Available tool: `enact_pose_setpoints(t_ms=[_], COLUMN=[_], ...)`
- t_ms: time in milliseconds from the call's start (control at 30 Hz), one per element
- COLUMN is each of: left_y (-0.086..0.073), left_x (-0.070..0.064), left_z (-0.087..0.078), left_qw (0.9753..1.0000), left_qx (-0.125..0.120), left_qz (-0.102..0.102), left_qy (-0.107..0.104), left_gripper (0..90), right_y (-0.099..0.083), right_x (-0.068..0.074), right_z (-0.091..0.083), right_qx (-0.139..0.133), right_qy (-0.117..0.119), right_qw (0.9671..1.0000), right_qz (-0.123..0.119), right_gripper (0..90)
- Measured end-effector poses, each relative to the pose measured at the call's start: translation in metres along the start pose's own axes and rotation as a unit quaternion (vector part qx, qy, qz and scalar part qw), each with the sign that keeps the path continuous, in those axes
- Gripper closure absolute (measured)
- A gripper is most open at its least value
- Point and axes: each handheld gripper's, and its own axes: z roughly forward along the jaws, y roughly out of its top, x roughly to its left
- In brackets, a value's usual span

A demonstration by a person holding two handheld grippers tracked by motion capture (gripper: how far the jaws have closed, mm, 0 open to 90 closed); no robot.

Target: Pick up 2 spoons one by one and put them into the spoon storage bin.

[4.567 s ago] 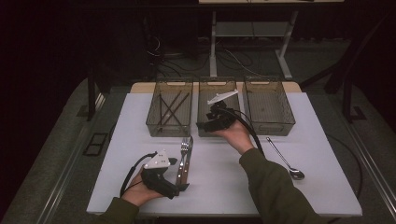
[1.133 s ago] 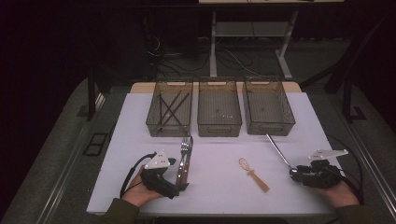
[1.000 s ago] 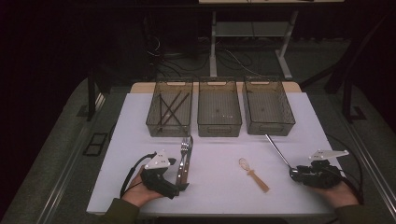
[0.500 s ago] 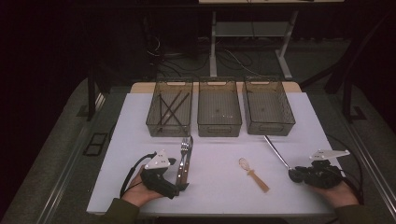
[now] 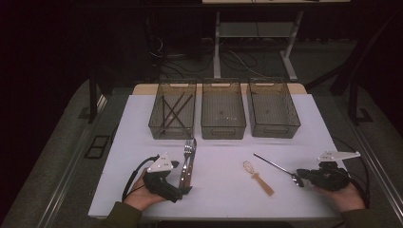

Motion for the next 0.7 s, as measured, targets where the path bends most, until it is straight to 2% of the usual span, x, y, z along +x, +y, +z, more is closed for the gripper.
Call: enact_pose_setpoints(t_ms=[133,300,500,700], left_y=[0.0,0.0,0.0,0.0], left_x=[0.0,0.0,0.0,0.0], left_z=[0.0,0.0,0.0,0.0], left_qw=[1.0,1.0,1.0,1.0], left_qx=[0.0,0.0,0.001,0.001], left_qz=[0.001,0.0,0.001,0.0], left_qy=[0.0,0.0,0.0,0.001], left_gripper=[0.2,0.2,0.2,0.2], right_y=[0.001,0.004,0.011,0.022], right_x=[0.001,0.003,0.004,0.009], right_z=[-0.001,-0.007,-0.009,-0.007], right_qx=[-0.007,-0.03,-0.049,-0.057], right_qy=[-0.003,-0.004,-0.001,0.006], right_qw=[0.9999,0.9996,0.9987,0.9979], right_qz=[-0.008,-0.002,-0.015,-0.031], right_gripper=[89.1,89.2,89.2,89.2])
